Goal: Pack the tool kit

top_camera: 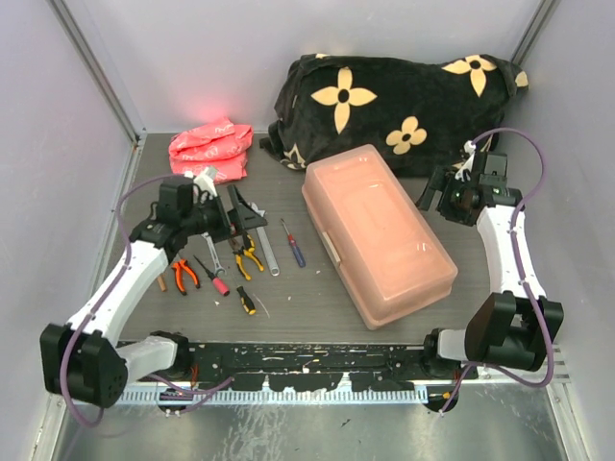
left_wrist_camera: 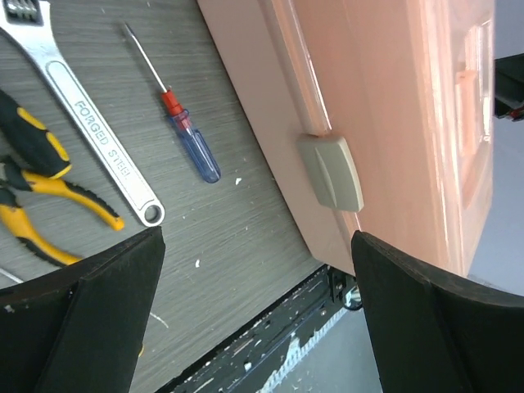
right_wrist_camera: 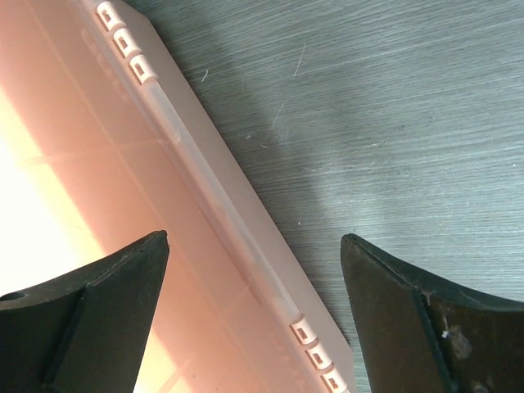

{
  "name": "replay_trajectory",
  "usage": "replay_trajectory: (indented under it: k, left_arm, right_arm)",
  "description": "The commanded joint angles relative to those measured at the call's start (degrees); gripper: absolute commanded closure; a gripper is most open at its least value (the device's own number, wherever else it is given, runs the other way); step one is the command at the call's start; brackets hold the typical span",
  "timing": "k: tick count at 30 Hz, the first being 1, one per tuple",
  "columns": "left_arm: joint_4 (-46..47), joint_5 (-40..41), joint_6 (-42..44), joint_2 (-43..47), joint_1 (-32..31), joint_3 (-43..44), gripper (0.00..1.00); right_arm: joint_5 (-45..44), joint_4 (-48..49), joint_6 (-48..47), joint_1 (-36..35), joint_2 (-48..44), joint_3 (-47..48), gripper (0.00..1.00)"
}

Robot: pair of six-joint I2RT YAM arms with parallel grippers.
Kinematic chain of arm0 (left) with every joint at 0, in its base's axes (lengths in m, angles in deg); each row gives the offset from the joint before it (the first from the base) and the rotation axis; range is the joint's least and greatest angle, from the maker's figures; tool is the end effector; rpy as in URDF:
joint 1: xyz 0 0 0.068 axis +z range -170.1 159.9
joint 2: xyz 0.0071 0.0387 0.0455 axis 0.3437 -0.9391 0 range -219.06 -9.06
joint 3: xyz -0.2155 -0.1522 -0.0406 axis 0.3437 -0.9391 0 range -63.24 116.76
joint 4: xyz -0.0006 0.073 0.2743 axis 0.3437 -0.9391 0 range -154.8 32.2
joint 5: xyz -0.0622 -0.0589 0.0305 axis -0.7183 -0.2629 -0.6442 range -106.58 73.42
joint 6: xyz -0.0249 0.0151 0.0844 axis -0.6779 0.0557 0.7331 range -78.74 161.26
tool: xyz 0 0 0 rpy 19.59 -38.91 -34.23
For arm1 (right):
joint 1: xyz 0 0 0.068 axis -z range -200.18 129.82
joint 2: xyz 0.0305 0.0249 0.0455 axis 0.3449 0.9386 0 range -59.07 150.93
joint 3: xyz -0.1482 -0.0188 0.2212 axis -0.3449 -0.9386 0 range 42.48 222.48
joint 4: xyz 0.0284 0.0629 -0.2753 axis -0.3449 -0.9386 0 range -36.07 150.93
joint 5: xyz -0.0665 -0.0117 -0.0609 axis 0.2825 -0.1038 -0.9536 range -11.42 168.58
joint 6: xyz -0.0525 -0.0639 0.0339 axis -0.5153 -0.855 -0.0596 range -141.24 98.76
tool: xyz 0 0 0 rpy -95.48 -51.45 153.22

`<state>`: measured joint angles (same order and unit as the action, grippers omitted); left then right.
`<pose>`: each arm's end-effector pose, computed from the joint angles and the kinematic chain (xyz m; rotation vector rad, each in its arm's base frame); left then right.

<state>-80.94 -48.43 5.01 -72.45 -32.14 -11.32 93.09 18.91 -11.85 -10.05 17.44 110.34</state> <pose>0.2811 -0.1030 0.2691 -0.1425 2.2713 -1.0694 0.3286 -0.0384 0.2662 0.3038 2.4214 0.3045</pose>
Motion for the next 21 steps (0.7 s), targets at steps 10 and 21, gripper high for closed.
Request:
replay_trajectory:
  k: [10, 21]
  left_arm:
    - [14.11, 2.28, -6.91, -23.00, -10.97, 12.93, 0.02]
    - [17.77, 0.29, -7.79, -40.32, -13.85, 26.77, 0.02]
  right_arm:
    - [2.46, -0.24, 3.80, -3.54, -6.81, -5.57, 0.07]
    - [3.25, -2.11, 5.34, -6.52, -9.71, -7.10, 0.07]
